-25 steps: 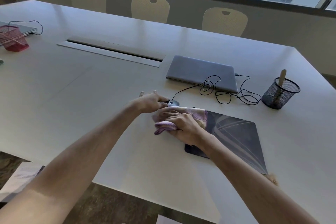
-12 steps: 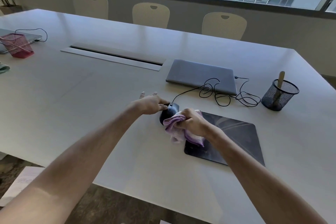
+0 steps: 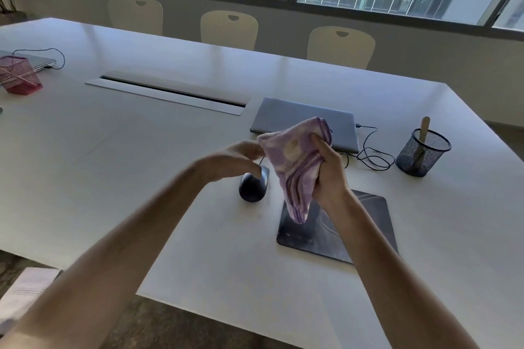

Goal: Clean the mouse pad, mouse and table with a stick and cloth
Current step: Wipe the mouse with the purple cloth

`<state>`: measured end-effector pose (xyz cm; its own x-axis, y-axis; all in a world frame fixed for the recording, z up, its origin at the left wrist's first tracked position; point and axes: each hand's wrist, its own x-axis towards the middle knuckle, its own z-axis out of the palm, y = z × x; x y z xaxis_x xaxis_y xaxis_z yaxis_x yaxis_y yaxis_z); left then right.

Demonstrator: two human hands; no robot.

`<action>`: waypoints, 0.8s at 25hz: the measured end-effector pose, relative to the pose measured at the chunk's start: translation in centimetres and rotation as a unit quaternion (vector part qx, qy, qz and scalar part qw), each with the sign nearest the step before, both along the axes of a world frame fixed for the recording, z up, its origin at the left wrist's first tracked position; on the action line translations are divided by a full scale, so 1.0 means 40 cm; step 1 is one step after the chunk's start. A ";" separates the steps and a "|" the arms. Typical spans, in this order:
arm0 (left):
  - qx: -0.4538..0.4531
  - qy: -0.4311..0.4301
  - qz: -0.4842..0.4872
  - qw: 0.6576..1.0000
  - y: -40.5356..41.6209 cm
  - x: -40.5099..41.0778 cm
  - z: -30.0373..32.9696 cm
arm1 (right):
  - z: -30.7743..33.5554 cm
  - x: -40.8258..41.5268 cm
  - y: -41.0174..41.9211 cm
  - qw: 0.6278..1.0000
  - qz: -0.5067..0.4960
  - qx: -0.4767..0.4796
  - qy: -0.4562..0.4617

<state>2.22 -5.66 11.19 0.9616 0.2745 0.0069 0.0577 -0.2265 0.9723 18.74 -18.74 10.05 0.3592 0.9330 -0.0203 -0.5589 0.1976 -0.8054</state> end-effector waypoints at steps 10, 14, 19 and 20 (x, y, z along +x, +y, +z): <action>-0.131 0.048 0.280 0.950 -0.035 0.003 0.002 | 0.009 0.021 0.049 0.947 -0.122 -0.180 -0.235; -0.009 0.060 0.347 0.936 -0.006 0.004 -0.029 | -0.032 -0.016 0.072 0.727 -0.208 -0.257 -0.602; 0.103 0.081 0.149 0.980 0.029 -0.055 -0.070 | -0.108 -0.110 0.071 0.679 -0.062 -0.142 -0.717; 0.100 0.099 0.125 0.982 0.039 -0.065 -0.077 | -0.122 -0.123 0.073 0.676 -0.042 -0.153 -0.719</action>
